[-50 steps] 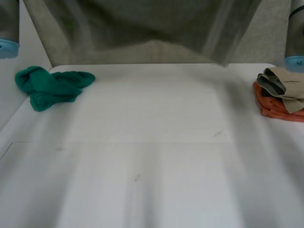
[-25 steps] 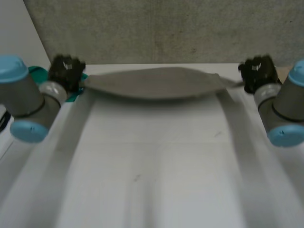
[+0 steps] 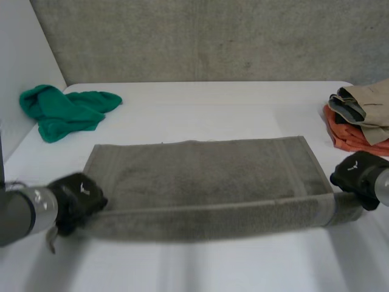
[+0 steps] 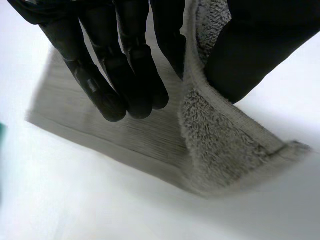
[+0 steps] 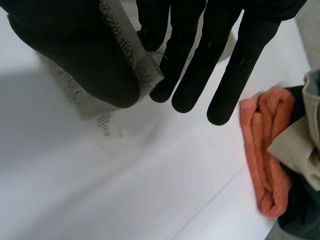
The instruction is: Fold the laundry.
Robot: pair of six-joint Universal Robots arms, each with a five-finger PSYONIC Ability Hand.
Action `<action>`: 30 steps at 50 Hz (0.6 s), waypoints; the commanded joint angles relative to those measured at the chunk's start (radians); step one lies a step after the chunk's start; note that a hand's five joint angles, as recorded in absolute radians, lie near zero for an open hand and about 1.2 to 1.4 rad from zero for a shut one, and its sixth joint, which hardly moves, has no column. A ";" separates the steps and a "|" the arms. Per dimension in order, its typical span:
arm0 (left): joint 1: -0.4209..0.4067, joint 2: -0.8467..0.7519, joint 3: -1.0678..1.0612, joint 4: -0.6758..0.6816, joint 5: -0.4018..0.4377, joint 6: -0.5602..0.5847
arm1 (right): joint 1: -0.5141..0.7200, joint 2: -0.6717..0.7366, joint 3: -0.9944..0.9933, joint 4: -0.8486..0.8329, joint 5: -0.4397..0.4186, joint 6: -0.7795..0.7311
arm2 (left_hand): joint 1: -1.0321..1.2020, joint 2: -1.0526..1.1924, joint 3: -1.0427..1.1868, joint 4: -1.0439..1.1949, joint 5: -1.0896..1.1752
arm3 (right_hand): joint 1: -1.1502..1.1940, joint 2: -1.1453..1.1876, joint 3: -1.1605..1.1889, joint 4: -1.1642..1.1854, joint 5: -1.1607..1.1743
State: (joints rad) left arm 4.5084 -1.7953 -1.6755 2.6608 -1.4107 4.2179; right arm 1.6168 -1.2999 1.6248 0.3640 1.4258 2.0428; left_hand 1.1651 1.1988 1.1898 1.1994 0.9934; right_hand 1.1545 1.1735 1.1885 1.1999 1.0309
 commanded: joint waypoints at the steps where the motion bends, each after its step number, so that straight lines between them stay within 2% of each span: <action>1: -0.052 -0.185 0.299 0.135 -0.016 -0.122 | 0.051 0.146 -0.149 -0.150 0.021 0.178 | 0.231 0.197 0.207 0.197 0.228 | 0.242 0.223 0.208 0.196 0.191; 7: -0.086 -0.358 0.515 0.162 -0.080 -0.179 | 0.072 0.257 -0.282 -0.272 0.056 0.293 | 0.231 0.197 0.207 0.197 0.228 | 0.242 0.223 0.208 0.196 0.191; 13: -0.124 -0.499 0.692 0.125 -0.212 -0.228 | 0.104 0.375 -0.402 -0.375 0.065 0.355 | 0.231 0.197 0.207 0.197 0.228 | 0.242 0.223 0.208 0.196 0.191; 25: -0.152 -0.664 0.941 0.169 -0.248 -0.254 | 0.144 0.568 -0.605 -0.510 0.126 0.359 | 0.231 0.197 0.207 0.197 0.228 | 0.242 0.223 0.208 0.196 0.191; 26: -0.153 -0.673 0.954 0.171 -0.246 -0.254 | 0.147 0.580 -0.620 -0.510 0.133 0.361 | 0.231 0.197 0.207 0.197 0.228 | 0.183 0.164 0.149 0.138 0.132; 27: -0.155 -0.683 0.965 0.171 -0.241 -0.256 | 0.150 0.593 -0.634 -0.508 0.143 0.361 | 0.205 0.172 0.181 0.171 0.202 | -0.256 -0.275 -0.290 -0.302 -0.307; 28: -0.160 -0.699 0.988 0.166 -0.232 -0.259 | 0.161 0.616 -0.655 -0.504 0.165 0.364 | -0.440 -0.474 -0.465 -0.474 -0.443 | -0.980 -0.999 -1.014 -1.025 -1.031; 30: -0.167 -0.711 1.002 0.163 -0.232 -0.260 | 0.164 0.629 -0.672 -0.504 0.180 0.370 | -0.973 -1.006 -0.997 -1.007 -0.976 | -0.980 -0.999 -1.014 -1.025 -1.031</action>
State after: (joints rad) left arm 4.3550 -2.4574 -0.7423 2.8245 -1.6566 3.9634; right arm 1.7632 -0.7372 1.0241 -0.1378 1.5515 2.4052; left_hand 0.9901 1.0464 1.0375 1.0447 0.8428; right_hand 0.7954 0.7894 0.8081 0.8346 0.6546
